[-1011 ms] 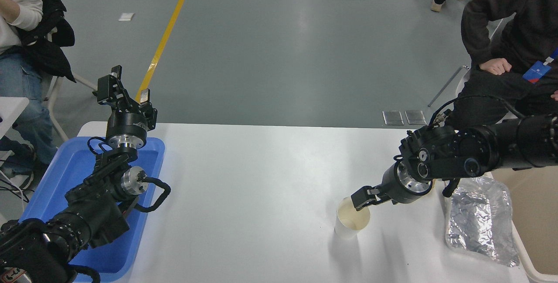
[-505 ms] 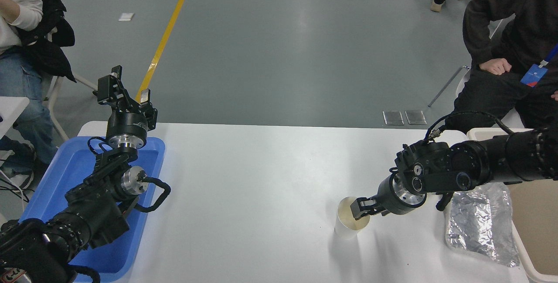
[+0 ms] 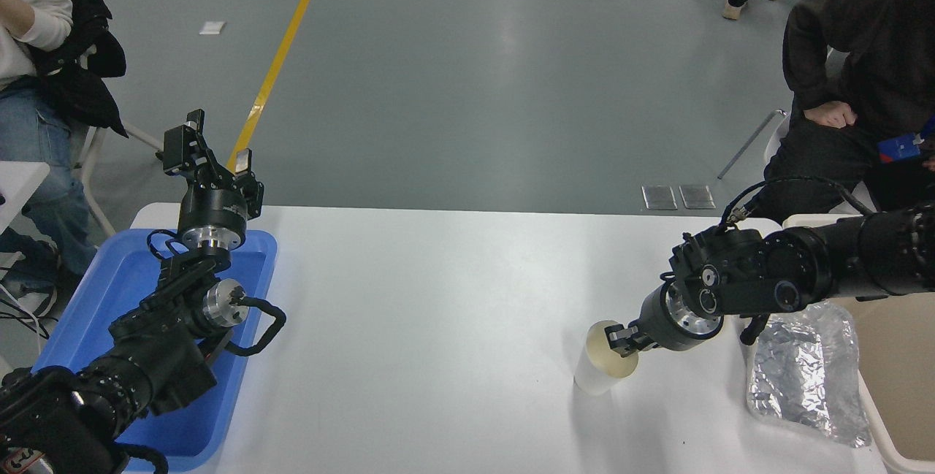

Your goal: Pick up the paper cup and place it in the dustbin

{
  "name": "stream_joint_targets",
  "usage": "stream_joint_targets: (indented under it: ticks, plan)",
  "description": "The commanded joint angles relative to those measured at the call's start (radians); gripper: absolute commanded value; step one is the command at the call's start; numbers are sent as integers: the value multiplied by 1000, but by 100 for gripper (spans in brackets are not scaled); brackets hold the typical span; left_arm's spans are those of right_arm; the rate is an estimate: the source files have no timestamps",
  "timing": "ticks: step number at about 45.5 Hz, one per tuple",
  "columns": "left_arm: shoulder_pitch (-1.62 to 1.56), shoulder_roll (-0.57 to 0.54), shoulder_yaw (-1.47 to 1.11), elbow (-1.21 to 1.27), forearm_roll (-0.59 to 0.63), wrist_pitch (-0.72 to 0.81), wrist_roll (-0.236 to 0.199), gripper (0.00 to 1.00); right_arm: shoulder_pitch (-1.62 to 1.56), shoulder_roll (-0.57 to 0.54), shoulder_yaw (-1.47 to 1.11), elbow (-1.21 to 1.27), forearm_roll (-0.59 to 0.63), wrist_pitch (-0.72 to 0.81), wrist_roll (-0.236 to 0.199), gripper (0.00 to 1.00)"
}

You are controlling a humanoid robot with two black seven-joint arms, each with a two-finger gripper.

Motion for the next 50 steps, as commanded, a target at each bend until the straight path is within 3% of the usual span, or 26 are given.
stream_joint_targets:
  ticks: [1, 17, 34, 41, 50]
  plan:
    - [2, 1, 0, 0, 0, 0, 0, 100, 289, -110, -138, 155, 8, 66, 0, 0]
    - [2, 4, -2, 0, 0, 0, 0, 100, 777, -105, -375, 258, 78, 285, 2, 0]
    - [2, 4, -2, 0, 0, 0, 0, 100, 830, -110, -398, 253, 77, 339, -1, 0]
    - [2, 4, -2, 0, 0, 0, 0, 100, 791, -125, -470, 190, 11, 330, -1, 0]
    - [2, 4, 0, 0, 0, 0, 0, 100, 681, -303, -524, 15, -161, 324, 7, 0]
